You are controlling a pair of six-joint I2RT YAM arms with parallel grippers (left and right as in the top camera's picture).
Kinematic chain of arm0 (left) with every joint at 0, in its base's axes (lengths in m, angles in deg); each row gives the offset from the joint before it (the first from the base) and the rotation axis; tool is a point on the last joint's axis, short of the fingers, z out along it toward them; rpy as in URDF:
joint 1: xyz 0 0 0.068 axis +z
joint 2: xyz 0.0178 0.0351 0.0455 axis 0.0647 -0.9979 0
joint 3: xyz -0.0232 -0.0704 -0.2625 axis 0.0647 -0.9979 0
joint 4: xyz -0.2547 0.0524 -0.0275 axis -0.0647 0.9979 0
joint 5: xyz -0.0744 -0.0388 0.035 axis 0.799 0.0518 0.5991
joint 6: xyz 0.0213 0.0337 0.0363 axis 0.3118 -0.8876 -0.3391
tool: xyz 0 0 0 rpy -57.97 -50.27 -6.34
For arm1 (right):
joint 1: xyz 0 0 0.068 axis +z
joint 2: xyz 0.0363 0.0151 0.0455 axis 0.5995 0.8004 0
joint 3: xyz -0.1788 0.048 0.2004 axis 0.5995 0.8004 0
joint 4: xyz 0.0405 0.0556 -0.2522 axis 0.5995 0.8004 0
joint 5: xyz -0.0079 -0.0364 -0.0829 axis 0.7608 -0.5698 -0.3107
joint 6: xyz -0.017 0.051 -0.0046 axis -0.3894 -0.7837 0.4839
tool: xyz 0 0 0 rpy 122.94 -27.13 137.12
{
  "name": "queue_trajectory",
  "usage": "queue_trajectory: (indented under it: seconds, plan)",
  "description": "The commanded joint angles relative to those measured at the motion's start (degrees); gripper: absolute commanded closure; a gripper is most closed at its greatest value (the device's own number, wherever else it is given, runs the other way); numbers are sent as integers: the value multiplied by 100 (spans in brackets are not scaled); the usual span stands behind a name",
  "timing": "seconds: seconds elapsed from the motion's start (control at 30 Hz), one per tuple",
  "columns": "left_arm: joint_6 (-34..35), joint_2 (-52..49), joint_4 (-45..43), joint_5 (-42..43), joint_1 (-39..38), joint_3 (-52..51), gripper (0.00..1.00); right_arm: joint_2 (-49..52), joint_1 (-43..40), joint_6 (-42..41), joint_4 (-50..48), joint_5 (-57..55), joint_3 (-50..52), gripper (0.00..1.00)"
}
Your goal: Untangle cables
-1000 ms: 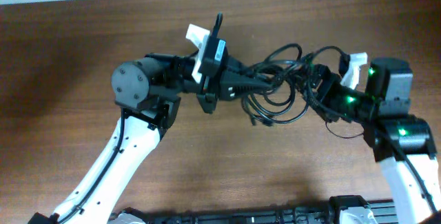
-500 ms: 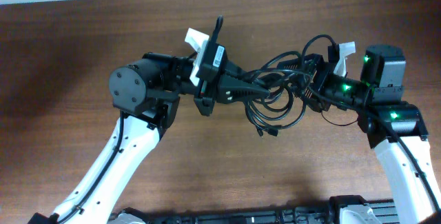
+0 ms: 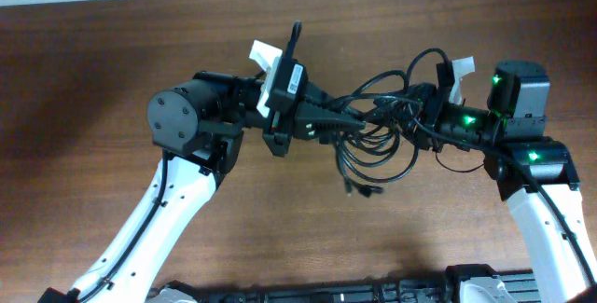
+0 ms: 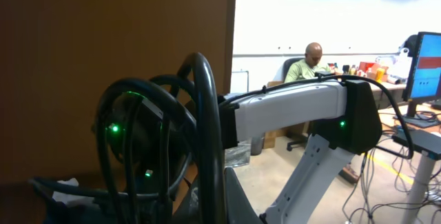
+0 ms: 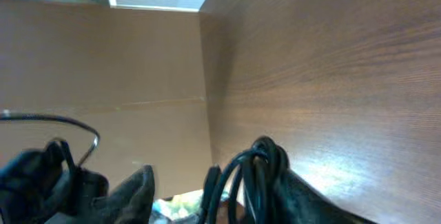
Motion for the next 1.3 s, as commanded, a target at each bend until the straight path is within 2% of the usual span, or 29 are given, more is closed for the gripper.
queue_trajectory:
  seconds: [0.0, 0.07, 0.27, 0.33, 0.63, 0.83, 0.97, 1.1, 1.27]
  plan:
    - [-291, 85, -52, -170, 35, 37, 100, 4, -13, 94, -15, 289, -48, 75]
    - [-291, 85, -52, -170, 35, 37, 100, 4, -13, 94, -15, 293, -48, 85]
    - [-334, 85, -55, -291, 35, 37, 100, 4, -13, 94, -13, 326, -48, 89]
    - [-417, 85, -52, -302, 35, 37, 100, 4, -13, 96, -13, 323, -48, 96]
    - [-407, 85, -28, 11, 35, 37, 100, 4, -26, 702, -302, -136, -48, 96]
    - [-345, 85, -26, 708, 35, 37, 100, 4, -160, 815, -1598, -245, -48, 96]
    - [103, 85, -22, 966, 107, 37, 100, 4, -721, 809, -2061, -282, -50, 96]
    - [229, 85, 525, 896, 319, 37, 100, 2, -1305, 813, -2079, -278, -50, 96]
    - [227, 85, 1926, 179, 702, 37, 99, 2, -1860, 835, -2170, -42, -50, 96]
